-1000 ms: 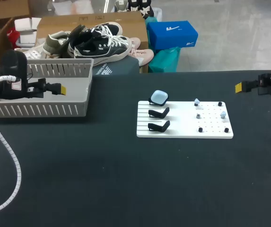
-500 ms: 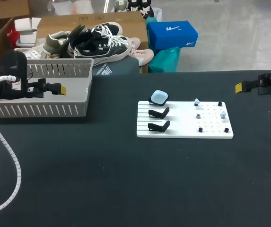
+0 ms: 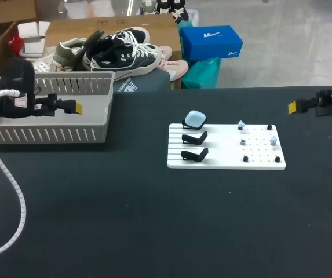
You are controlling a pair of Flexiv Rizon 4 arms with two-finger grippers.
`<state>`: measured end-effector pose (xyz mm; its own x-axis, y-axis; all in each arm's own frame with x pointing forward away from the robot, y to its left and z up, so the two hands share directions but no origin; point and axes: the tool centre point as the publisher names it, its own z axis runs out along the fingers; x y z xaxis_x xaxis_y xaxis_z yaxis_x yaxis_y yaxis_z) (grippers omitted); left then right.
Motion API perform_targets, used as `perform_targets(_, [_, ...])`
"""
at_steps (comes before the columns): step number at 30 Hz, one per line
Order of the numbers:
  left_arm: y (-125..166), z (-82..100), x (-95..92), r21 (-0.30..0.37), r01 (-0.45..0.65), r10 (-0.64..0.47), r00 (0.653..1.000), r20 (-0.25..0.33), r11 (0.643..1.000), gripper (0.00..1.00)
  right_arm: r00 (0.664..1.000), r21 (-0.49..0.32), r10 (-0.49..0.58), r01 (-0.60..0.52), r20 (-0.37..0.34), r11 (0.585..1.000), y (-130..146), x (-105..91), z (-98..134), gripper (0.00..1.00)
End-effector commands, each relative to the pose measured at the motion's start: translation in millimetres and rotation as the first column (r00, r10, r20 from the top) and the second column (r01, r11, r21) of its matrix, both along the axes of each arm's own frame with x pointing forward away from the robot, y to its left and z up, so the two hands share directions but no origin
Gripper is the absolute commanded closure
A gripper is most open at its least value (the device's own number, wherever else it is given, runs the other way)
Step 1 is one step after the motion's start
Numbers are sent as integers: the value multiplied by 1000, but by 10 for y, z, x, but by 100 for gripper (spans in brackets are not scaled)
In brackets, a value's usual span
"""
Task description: Pick up each earbud case from the left stands, insert the matching earbuds, close the lid, and place the case in the box.
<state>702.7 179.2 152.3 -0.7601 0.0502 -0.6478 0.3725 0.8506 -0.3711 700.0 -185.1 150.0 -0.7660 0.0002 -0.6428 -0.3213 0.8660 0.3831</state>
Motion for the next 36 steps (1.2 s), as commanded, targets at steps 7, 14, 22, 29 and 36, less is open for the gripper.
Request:
perform_targets(7, [-31, 51, 113, 7, 107, -107, 993, 57, 994, 0, 1000, 0, 0, 0, 0, 1000, 0, 0, 0, 0])
perform_targets(14, [-134, 206, 360, 53, 272, -277, 948, 159, 961, 0, 1000, 0, 0, 0, 0, 1000, 0, 0, 0, 0])
perform_targets(22, [-373, 173, 582, 167, 491, -519, 817, 253, 855, 0, 1000, 0, 0, 0, 0, 1000, 0, 0, 0, 0])
perform_targets(29, [-664, 135, 743, 217, 620, -656, 701, 279, 754, 0, 1000, 0, 0, 0, 0, 1000, 0, 0, 0, 0])
perform_targets(36, [-1087, 25, 833, 273, 737, -782, 547, 297, 619, 0, 1000, 0, 0, 0, 0, 1000, 0, 0, 0, 0])
